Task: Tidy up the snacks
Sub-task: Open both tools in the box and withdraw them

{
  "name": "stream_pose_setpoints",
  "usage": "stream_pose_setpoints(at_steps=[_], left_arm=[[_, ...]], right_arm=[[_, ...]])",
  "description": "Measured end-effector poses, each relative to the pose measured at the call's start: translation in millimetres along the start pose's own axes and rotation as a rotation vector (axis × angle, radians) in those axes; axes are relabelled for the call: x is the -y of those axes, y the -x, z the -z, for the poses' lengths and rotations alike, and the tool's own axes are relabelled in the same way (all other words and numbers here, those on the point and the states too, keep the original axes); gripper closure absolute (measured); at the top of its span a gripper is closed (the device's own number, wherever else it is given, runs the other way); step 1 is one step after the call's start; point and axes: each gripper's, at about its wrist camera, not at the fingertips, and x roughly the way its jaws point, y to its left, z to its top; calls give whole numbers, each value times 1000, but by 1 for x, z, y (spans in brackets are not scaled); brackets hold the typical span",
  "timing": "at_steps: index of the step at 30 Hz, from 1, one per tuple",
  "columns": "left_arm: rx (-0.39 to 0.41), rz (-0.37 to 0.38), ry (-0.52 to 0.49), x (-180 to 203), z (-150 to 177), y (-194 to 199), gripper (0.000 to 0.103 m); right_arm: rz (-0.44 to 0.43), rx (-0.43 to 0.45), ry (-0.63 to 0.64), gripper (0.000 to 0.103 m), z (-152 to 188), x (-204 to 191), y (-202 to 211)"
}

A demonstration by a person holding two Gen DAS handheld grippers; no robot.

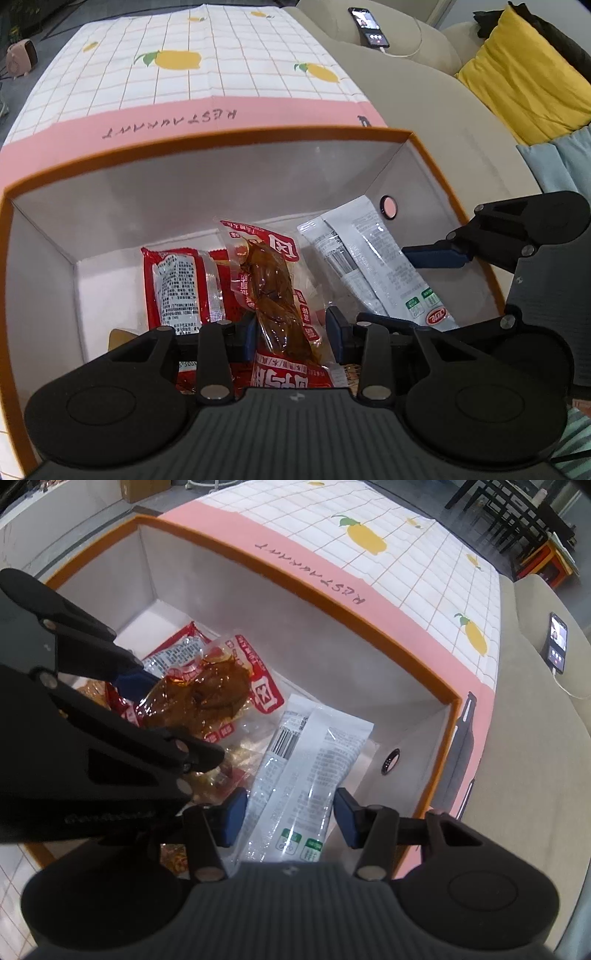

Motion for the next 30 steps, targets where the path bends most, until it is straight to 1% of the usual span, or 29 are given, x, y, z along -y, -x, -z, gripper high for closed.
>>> stream_pose_setpoints(at_steps=[5,8,10,11,13,15,19,21,24,28,30], left_arm=[[-15,3,30,-4,1,-7,58],[-18,0,49,-6,1,-8,51],[-19,-9,49,-6,1,-7,41],[-16,-16,49,-5,1,-6,40],[-3,-29,53,-5,1,-3,32],[7,-46,60,-6,1,1,33],[22,-51,67,-7,2,14,32],[31,-58,64,-5,2,21,32],[52,-71,54,-3,5,35,32],[86,-116,48,2,12,56,32],[115,-136,39,5,18,70,32]], right_arm=[[31,-7,34,53,0,-5,-9],[51,-7,49,53,0,-9,-11],[55,-6,51,53,1,-10,-11],[55,-3,49,53,2,-10,-11],[55,-1,45,53,3,-10,-8],[59,-1,45,50,4,-10,-5],[64,10,39,47,5,-11,4],[67,17,35,43,5,-12,8],[67,26,26,42,5,-13,17],[72,50,12,40,7,-15,36],[67,68,-1,38,10,-16,47]])
